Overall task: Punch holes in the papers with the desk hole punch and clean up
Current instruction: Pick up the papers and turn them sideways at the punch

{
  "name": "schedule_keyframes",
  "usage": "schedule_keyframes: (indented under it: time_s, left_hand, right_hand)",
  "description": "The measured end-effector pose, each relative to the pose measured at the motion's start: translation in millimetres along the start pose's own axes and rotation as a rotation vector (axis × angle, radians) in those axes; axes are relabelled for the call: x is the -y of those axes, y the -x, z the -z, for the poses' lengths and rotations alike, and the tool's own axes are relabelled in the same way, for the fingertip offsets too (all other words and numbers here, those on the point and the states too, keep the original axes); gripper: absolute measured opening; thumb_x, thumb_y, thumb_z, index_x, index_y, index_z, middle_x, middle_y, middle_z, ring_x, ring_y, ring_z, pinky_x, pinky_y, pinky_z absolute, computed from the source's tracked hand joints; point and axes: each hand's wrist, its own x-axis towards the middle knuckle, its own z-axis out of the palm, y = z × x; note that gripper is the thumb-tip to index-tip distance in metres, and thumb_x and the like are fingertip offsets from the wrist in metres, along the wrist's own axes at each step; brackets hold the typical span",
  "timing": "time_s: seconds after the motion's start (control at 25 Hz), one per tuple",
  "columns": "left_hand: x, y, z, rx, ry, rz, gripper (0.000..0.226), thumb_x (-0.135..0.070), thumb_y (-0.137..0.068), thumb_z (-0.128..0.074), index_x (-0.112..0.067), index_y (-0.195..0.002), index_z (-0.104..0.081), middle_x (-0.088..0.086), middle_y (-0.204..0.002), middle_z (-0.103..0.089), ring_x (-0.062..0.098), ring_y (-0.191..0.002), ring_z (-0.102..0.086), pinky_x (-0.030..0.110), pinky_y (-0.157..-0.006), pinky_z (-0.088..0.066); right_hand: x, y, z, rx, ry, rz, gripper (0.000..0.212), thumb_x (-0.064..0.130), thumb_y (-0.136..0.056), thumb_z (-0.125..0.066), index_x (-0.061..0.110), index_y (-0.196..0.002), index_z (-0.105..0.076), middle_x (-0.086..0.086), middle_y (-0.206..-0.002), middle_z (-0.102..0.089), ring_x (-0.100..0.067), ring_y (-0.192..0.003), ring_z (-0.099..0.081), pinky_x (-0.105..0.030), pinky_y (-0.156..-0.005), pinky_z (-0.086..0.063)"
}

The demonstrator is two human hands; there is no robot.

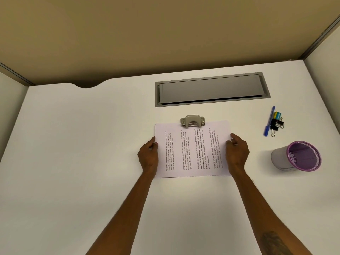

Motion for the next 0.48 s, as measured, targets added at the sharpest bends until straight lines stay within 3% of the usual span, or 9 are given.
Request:
schedule_keyframes:
  time_s: [0.16, 0.36, 0.48]
  left_hand:
    - [1.9, 2.1, 1.2, -0.003, 0.064, 0.035, 0.036, -0.008, -0.093, -0.062, -0.01, -0.13, -0.064, 0.009, -0.124, -0.069, 0.022, -0.111, -0.065, 0.023, -0.099, -0.045]
    - [3.2, 3.5, 2.2, 0.012, 0.137, 0.09, 0.037, -0.014, -0.092, -0.066, -0.011, -0.129, -0.064, 0.005, -0.127, -0.067, 0.009, -0.101, -0.06, 0.02, -0.095, -0.043]
    - [3.7, 3.6, 5.1, 0.049, 0.17, 0.097, 0.04, -0.012, -0.089, -0.068, -0.013, -0.129, -0.064, 0.002, -0.125, -0.068, 0.011, -0.102, -0.063, 0.023, -0.097, -0.047]
  right_hand:
    - [0.8, 3.0, -0.4, -0.005, 0.038, 0.025, 0.038, 0.011, -0.099, -0.052, 0.008, -0.136, -0.055, -0.015, -0.133, -0.057, -0.031, -0.12, -0.057, -0.037, -0.103, -0.044]
    - [3.7, 5.5, -1.3, -0.004, 0.208, 0.066, 0.042, 0.025, -0.1, -0.052, 0.011, -0.139, -0.052, -0.015, -0.139, -0.052, -0.034, -0.128, -0.05, -0.05, -0.11, -0.04]
    - [11.6, 10.3, -8.2, -0.029, 0.306, 0.219, 0.042, 0.028, -0.1, -0.05, 0.012, -0.138, -0.051, -0.013, -0.142, -0.05, -0.033, -0.133, -0.044, -0.048, -0.111, -0.033]
